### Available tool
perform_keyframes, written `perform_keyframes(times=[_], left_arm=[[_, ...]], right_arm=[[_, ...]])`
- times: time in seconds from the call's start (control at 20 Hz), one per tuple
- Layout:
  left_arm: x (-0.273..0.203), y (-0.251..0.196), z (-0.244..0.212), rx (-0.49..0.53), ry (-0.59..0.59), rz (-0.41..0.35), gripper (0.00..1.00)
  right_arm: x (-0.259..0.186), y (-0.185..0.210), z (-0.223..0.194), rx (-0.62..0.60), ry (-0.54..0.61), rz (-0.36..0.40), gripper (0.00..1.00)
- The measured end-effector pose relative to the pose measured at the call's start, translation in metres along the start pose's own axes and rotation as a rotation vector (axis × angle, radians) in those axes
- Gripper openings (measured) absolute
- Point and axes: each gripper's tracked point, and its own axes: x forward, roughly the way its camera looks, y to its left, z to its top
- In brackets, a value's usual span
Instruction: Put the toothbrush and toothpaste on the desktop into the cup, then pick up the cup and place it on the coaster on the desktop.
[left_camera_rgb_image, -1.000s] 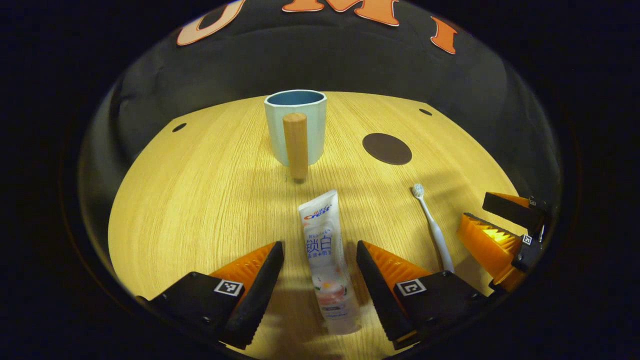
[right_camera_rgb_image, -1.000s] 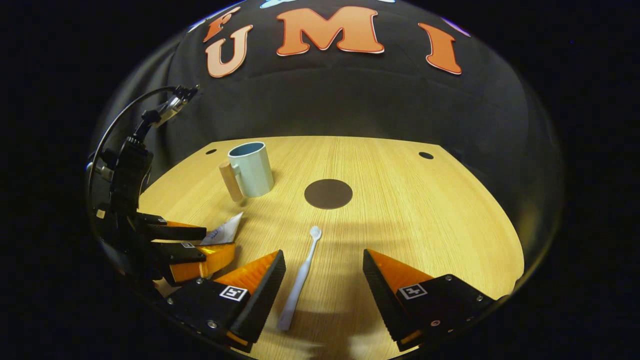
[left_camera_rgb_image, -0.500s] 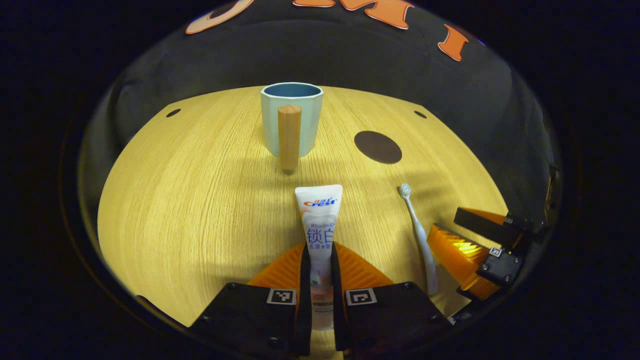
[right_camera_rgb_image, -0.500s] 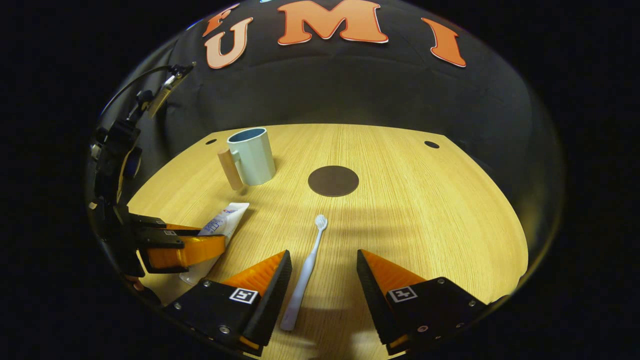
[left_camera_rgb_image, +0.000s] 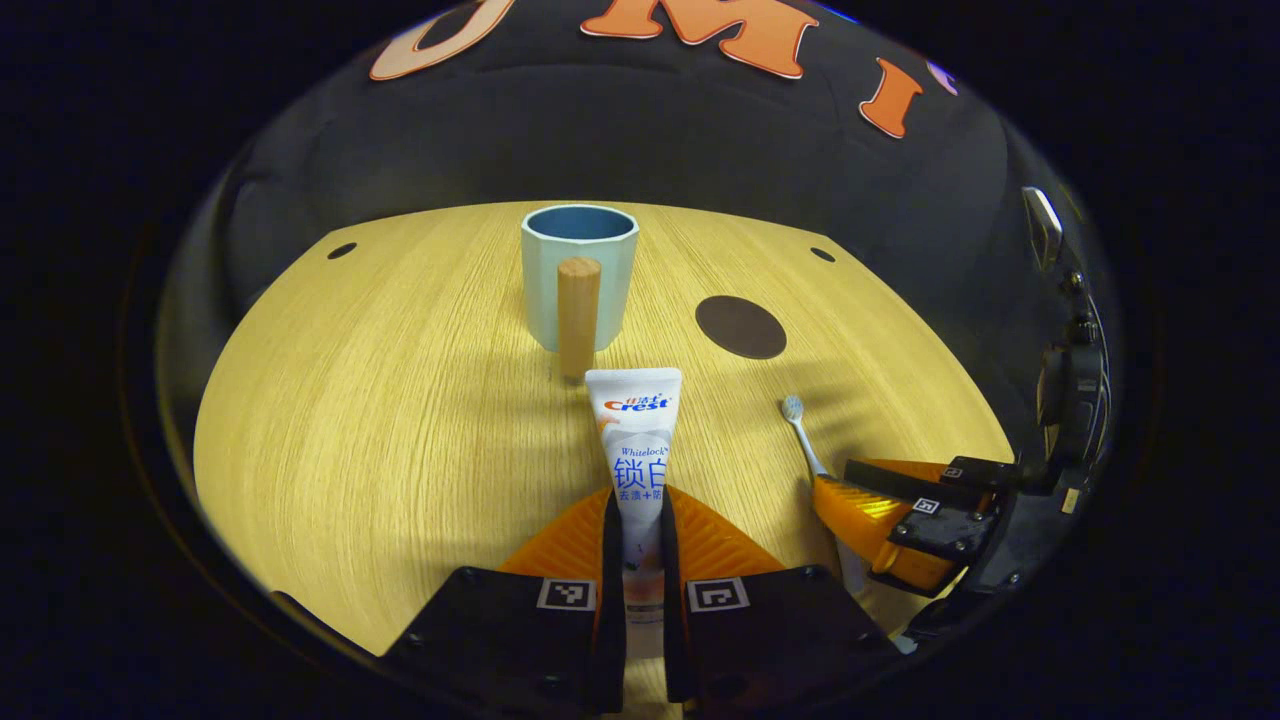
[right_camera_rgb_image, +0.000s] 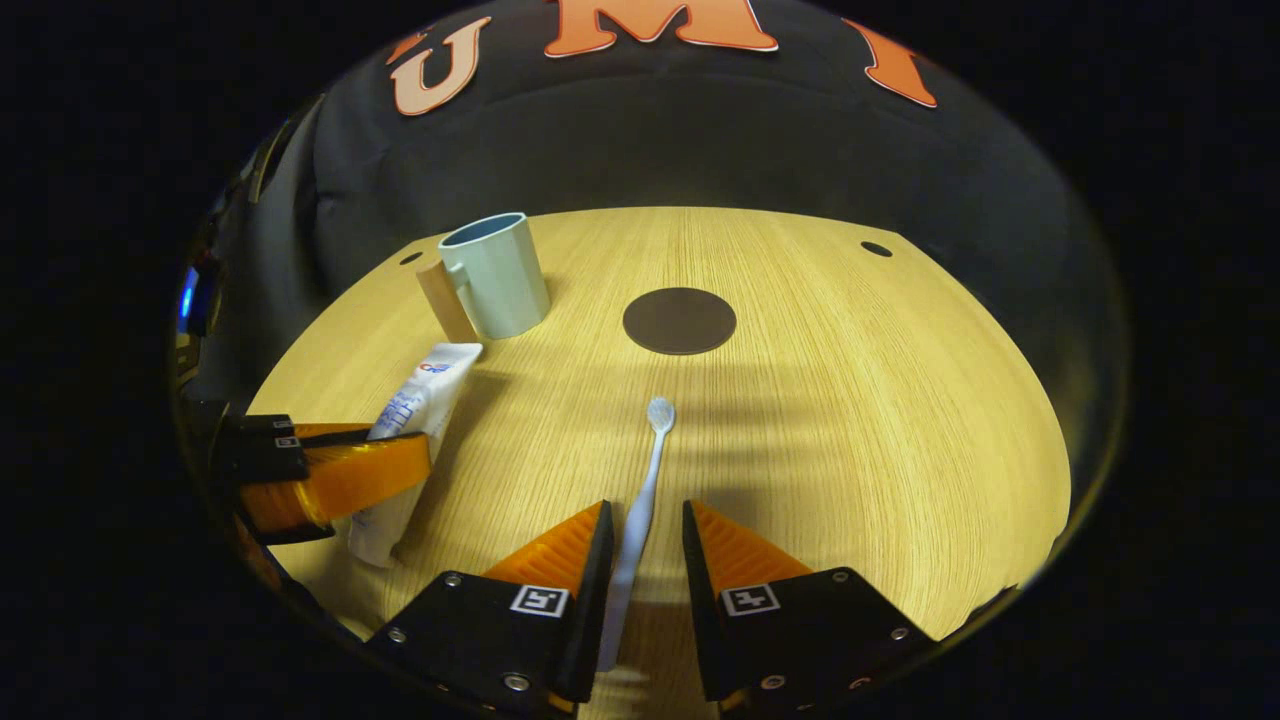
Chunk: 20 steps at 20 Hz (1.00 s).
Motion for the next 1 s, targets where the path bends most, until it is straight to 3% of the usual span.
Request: perform_keyframes(times=[0.1, 0.35, 1.0], left_arm=[[-0.006, 0.003, 0.006, 0.005, -0.024, 0.007, 0.2], [-0.019, 0.007, 0.017, -0.008, -0.071, 0.017, 0.2], [-0.045, 0.015, 0.071, -0.009, -0.215, 0.028, 0.2]], right_arm=[[-0.003, -0.003, 0.003, 0.008, 0.009, -0.015, 0.26], [0.001, 0.003, 0.007, 0.003, 0.003, -0.006, 0.09], [-0.013, 0.009, 0.04, 0.013, -0.106, 0.048, 0.05]])
